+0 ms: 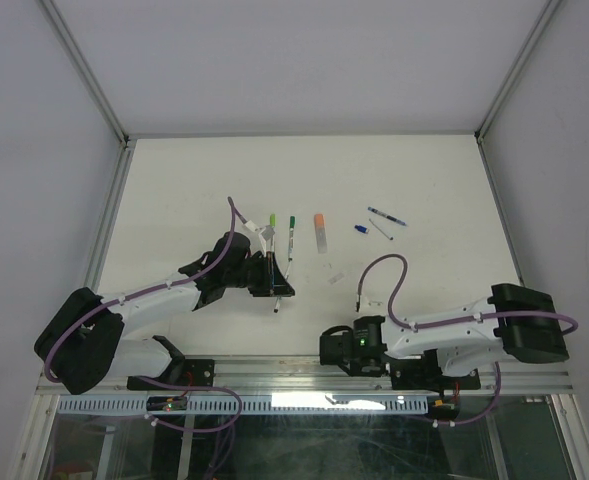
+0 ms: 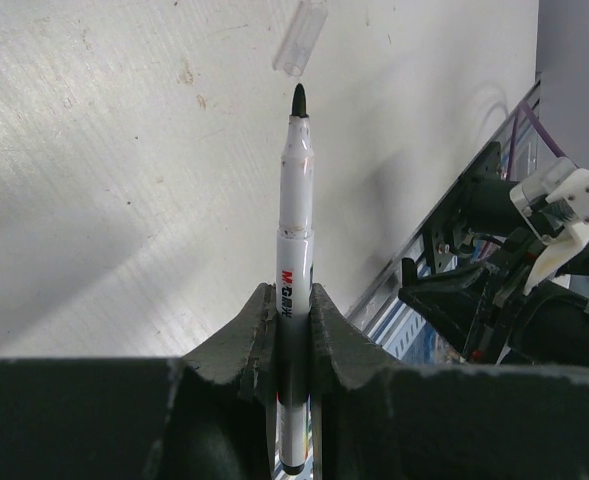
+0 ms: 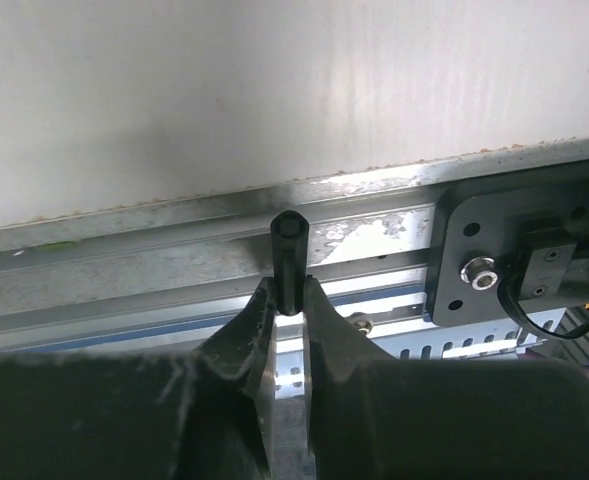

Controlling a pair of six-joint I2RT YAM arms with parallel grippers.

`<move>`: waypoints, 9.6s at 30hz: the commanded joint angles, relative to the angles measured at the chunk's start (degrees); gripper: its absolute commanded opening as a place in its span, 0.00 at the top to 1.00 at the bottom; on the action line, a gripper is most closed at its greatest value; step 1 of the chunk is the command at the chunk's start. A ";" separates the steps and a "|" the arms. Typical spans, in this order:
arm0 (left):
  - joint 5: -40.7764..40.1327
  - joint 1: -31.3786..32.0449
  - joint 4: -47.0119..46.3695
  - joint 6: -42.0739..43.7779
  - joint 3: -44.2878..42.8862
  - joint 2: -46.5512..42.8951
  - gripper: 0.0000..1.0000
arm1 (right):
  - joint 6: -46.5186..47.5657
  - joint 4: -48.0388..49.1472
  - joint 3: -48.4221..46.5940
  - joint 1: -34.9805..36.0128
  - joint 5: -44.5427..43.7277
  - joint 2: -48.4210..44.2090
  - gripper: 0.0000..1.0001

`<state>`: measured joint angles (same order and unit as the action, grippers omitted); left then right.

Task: Insert the pens into the pen caps
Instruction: Insert the pen cap onto the pen, then press the pen cap onto the pen.

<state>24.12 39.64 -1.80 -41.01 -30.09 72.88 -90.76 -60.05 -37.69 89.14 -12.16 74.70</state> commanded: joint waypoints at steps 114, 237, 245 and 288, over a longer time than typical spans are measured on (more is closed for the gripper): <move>14.51 -0.48 -1.08 13.17 -8.11 -17.42 1.00 | 34.06 57.14 -14.06 -32.01 -4.11 -16.53 1.00; -5.58 -0.45 3.02 15.70 -26.10 -16.68 1.00 | 60.22 48.27 -36.60 -31.40 -3.57 -14.61 0.50; -3.81 -0.44 5.64 15.25 -26.43 -15.69 1.00 | 60.88 45.09 -46.32 -31.49 -4.93 -6.82 0.50; -1.65 -0.48 5.71 13.78 -25.02 -16.54 1.00 | 55.22 44.92 -46.07 -37.37 7.65 0.68 0.72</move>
<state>21.52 39.64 7.64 -26.57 -55.33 57.65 -35.24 -17.45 -82.39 52.14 -6.35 75.85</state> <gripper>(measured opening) 0.130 0.295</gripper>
